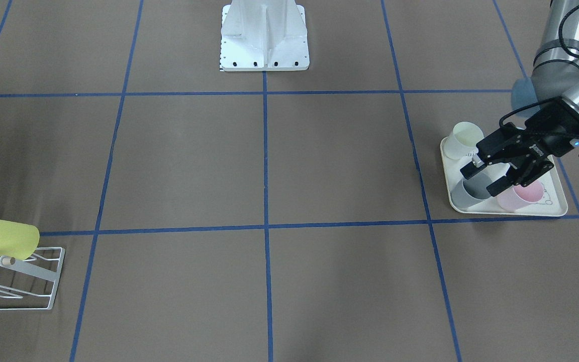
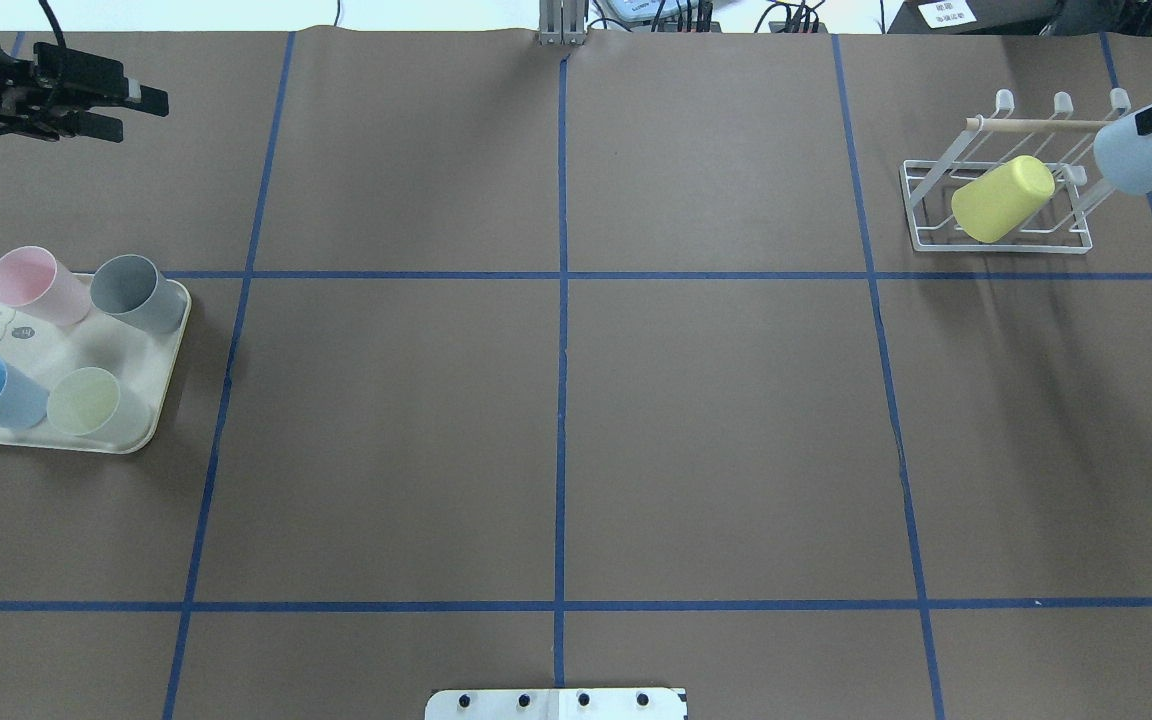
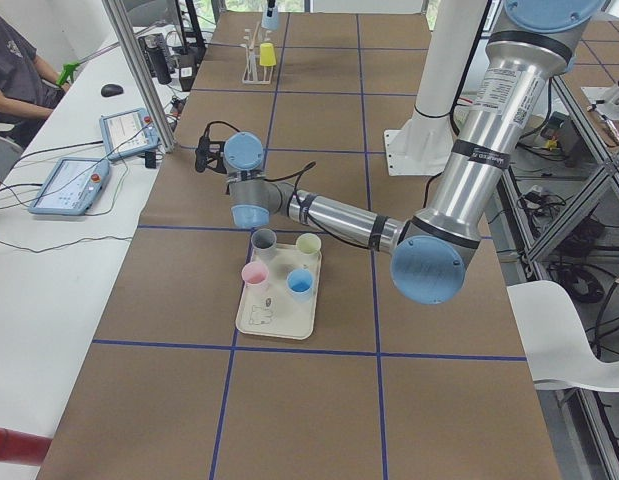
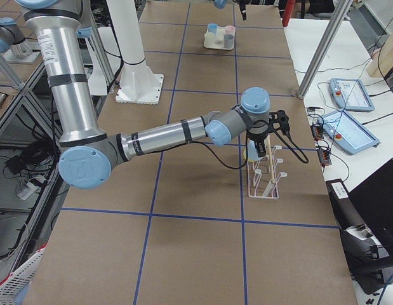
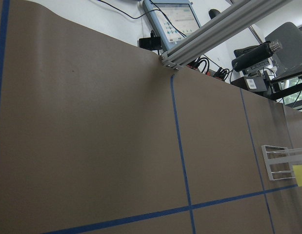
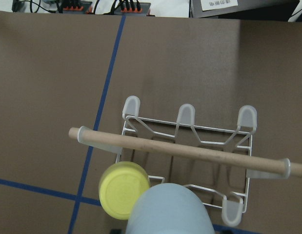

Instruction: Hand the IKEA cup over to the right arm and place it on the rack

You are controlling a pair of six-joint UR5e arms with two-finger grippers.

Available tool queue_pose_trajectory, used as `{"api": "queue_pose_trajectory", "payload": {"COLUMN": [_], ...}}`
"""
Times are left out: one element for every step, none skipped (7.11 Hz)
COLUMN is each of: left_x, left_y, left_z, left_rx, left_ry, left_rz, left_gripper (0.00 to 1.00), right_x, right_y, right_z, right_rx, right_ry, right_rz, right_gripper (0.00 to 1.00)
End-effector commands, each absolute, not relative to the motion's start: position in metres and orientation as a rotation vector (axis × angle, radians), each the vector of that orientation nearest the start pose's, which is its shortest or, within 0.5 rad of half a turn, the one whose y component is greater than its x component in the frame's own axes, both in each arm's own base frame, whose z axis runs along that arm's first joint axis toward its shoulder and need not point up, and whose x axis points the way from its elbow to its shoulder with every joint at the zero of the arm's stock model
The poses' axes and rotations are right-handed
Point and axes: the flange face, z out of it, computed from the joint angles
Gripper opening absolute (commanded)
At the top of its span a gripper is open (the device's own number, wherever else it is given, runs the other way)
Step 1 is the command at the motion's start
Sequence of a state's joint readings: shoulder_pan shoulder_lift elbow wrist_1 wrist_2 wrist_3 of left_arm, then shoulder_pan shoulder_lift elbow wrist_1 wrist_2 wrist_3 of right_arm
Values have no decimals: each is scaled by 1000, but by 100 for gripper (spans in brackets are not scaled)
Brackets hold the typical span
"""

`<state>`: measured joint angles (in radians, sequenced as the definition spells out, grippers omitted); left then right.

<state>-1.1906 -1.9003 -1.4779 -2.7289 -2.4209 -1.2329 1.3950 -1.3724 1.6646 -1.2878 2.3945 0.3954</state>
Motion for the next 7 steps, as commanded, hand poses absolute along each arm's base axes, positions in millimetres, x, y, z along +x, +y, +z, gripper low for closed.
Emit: {"api": "queue_pose_trajectory", "payload": {"left_x": [165,164,165,165,165,165,166], "left_y": [-578,-576,-575,-574,-574,-574,-574], "left_z": [397,400,402,405,406,407,408], "left_rx": [379,379,374,372,371,369,367], "left_ry": [1391,1390,1388,1387,1386,1384,1384], "left_rz": [-101,-101,-102,-104,-105,-108,-107], "left_gripper": [100,100,100,100,100,100,100], "right_x": [-64,-74,-77,-78,-80,-87,-89], "right_y": [-579,-582,-589,-593,-598,-607,-614], "right_z": [477,478,471,467,469,472,473], "right_rx": [220,202,190,195,198,193,189], "right_ry": [-877,-850,-844,-838,-814,-796,-794], "right_rz": [-73,-77,-74,-75,-71,-73,-73], "right_gripper": [18,18,18,18,18,18,18]}}
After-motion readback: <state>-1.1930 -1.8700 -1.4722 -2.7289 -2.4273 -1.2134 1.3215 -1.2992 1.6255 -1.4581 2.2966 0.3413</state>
